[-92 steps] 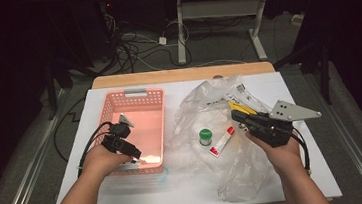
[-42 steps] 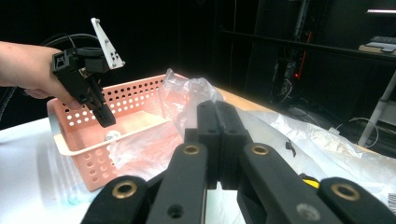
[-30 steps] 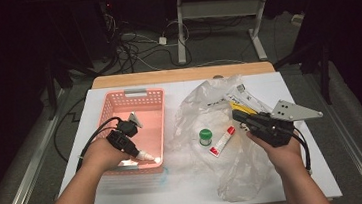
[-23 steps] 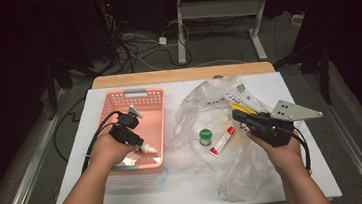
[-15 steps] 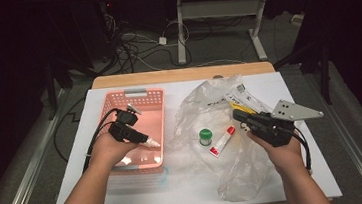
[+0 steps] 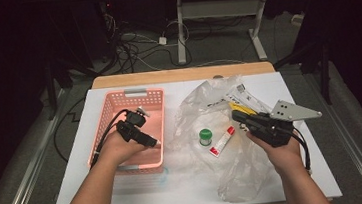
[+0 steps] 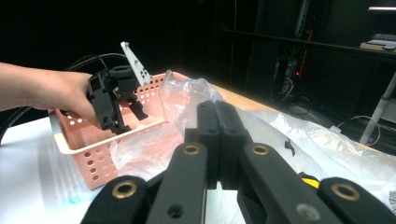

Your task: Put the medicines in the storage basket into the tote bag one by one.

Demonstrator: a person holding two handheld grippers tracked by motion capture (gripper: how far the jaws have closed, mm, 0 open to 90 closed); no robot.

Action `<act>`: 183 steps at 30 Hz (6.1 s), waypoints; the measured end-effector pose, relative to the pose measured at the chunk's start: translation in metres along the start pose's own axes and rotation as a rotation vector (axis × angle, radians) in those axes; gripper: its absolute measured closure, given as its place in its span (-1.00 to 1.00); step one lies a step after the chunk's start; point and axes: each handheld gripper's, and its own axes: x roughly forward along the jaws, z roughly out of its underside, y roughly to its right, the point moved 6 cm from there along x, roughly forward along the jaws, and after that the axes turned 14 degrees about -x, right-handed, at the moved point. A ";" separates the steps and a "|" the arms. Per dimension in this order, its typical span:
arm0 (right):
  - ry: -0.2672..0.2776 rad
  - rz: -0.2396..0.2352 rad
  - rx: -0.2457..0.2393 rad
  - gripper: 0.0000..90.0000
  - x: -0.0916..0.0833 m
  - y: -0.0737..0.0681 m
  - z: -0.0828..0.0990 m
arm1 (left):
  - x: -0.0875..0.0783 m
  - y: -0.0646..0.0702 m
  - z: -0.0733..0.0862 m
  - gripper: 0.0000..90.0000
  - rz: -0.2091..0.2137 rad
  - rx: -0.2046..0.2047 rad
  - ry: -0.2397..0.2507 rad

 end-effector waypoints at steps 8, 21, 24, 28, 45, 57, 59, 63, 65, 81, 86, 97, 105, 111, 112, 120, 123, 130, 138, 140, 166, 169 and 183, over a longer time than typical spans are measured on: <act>0.000 0.000 0.000 1.00 0.000 0.000 0.000 | 0.012 0.003 0.007 -0.96 -0.030 -0.064 -0.131; 0.004 0.003 -0.002 1.00 -0.001 0.000 -0.001 | 0.015 0.000 0.006 -0.56 -0.104 -0.010 -0.092; 0.003 0.003 0.002 1.00 -0.001 0.000 -0.001 | 0.010 -0.002 0.001 -0.61 -0.100 0.008 -0.042; 0.000 0.001 0.003 1.00 0.000 0.000 0.000 | 0.004 -0.003 -0.009 -0.63 -0.073 0.025 0.035; -0.006 -0.001 0.010 1.00 0.000 0.001 0.002 | 0.020 0.009 -0.010 0.10 -0.062 0.114 -0.053; 0.003 0.003 0.004 1.00 -0.001 0.001 0.001 | 0.017 0.014 -0.003 0.28 -0.066 0.107 -0.080; 0.004 0.004 0.003 1.00 -0.002 0.001 0.000 | 0.015 0.013 -0.001 0.28 -0.062 0.093 -0.081; 0.005 0.007 0.003 1.00 -0.002 0.001 0.000 | 0.005 0.011 0.002 0.28 -0.031 0.049 -0.042; 0.007 0.004 -0.001 1.00 -0.002 0.001 0.000 | 0.000 0.010 0.003 0.28 -0.015 0.029 -0.015; 0.007 0.005 -0.002 1.00 -0.003 0.000 -0.002 | -0.041 0.022 0.029 0.29 0.025 0.007 0.204; 0.004 0.002 -0.003 1.00 -0.002 -0.001 -0.001 | -0.046 0.028 0.040 0.29 0.056 0.003 0.258; -0.009 0.006 0.000 1.00 0.000 0.000 0.002 | -0.058 0.043 0.051 0.29 0.096 0.027 0.374; -0.012 0.001 0.002 1.00 0.002 -0.002 0.003 | -0.074 0.065 0.053 0.29 0.135 0.062 0.438; -0.012 0.005 0.001 1.00 0.002 -0.002 0.002 | -0.084 0.088 0.051 0.29 0.176 0.104 0.473; -0.009 0.003 0.004 1.00 0.001 -0.002 0.002 | -0.085 0.093 0.051 0.29 0.187 0.109 0.479; -0.001 0.005 -0.007 1.00 0.001 -0.001 0.001 | -0.079 0.132 0.049 0.29 0.243 0.176 0.479; -0.002 0.006 0.001 1.00 0.000 -0.001 0.001 | -0.072 0.145 0.047 0.29 0.259 0.196 0.467; 0.002 0.007 -0.001 1.00 -0.001 0.000 0.000 | -0.048 0.172 0.039 0.29 0.285 0.225 0.435; 0.006 0.006 -0.001 1.00 -0.002 0.000 -0.001 | -0.016 0.192 0.026 0.29 0.290 0.234 0.408; 0.007 0.007 0.001 1.00 -0.002 0.000 -0.001 | -0.007 0.198 0.021 0.29 0.292 0.236 0.408; 0.023 0.035 0.024 1.00 -0.013 0.012 0.001 | 0.063 0.252 -0.032 0.27 0.323 0.230 0.454; 0.022 0.034 0.025 1.00 -0.013 0.012 0.001 | 0.061 0.252 -0.032 0.13 0.324 0.236 0.453; 0.014 0.032 0.026 1.00 -0.012 0.011 0.003 | 0.027 0.223 0.002 -0.10 0.336 0.255 0.499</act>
